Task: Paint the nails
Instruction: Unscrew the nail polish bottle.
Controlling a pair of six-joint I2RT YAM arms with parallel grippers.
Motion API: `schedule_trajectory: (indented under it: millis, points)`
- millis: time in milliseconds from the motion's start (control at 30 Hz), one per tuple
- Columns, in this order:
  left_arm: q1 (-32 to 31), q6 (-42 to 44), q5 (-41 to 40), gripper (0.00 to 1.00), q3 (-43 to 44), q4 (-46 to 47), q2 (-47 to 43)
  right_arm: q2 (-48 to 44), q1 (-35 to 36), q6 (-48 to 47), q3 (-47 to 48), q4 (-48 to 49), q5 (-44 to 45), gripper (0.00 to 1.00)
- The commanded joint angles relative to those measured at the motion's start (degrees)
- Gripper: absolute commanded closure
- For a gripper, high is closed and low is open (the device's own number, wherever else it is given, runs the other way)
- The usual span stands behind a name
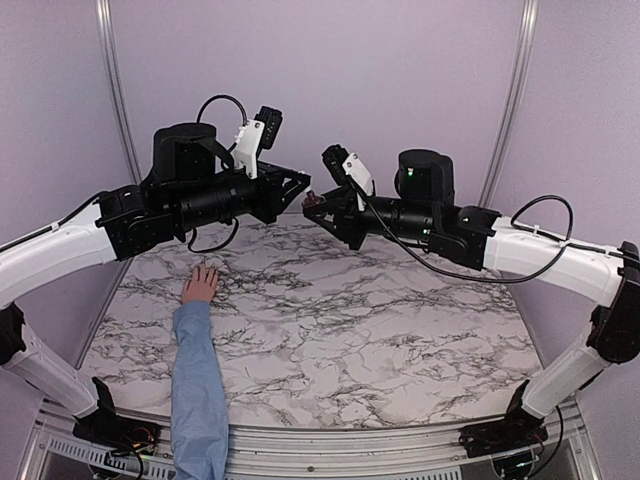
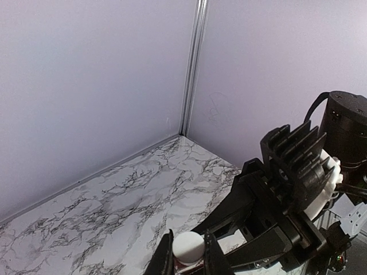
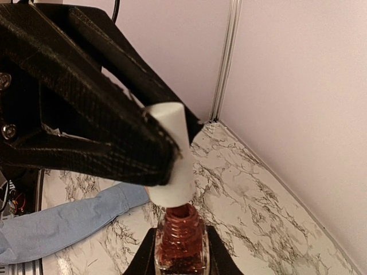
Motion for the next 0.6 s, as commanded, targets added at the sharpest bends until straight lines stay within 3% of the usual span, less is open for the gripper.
schedule_trajectory:
  millis: [0, 567]
  points:
    - [-0.15, -0.66, 0.75, 1.0, 0.38, 0.1, 0.03, -2.26, -0.72, 0.12, 0.17, 2.22, 3.31, 1.0]
    - [-0.15, -0.2, 2.24, 1.0, -0.31, 1.76, -1.0, -1.58, -0.71, -0.78, 0.04, 1.07, 3.27, 1.0]
